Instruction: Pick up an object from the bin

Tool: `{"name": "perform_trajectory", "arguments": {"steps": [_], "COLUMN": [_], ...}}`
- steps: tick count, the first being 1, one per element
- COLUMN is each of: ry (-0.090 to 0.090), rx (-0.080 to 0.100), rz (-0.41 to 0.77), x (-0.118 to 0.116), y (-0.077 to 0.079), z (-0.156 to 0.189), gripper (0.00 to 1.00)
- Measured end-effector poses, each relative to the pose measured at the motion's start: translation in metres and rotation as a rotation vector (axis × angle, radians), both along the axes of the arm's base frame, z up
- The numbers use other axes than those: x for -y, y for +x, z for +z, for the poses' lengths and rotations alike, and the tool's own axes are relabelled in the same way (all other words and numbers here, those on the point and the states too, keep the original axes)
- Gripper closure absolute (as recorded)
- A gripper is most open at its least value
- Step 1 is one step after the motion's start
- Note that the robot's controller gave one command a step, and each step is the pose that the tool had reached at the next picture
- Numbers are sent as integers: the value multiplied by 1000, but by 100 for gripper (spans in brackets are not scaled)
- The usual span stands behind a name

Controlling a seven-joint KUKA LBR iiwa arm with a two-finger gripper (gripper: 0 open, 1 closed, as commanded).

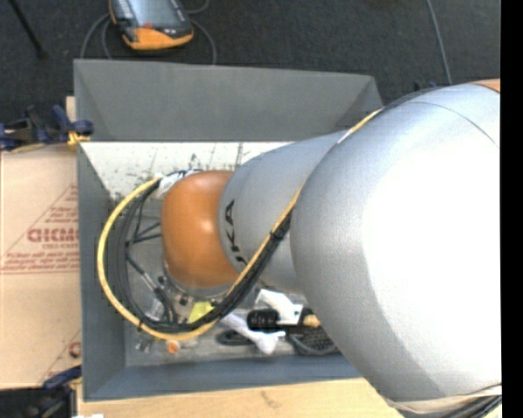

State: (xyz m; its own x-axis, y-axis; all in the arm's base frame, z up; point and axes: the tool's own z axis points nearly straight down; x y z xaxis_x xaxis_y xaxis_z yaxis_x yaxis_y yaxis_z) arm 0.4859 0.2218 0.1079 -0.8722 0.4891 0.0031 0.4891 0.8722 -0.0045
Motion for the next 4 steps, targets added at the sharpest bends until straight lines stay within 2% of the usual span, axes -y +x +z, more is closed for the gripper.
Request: {"name": "perform_trajectory", "arguments": {"steps": [2,4], "ry": [3,3], "rx": [7,6], "rz": [2,2], "x": [0,0], "y": [1,1], "z": [36,45], "gripper": [100,100]}}
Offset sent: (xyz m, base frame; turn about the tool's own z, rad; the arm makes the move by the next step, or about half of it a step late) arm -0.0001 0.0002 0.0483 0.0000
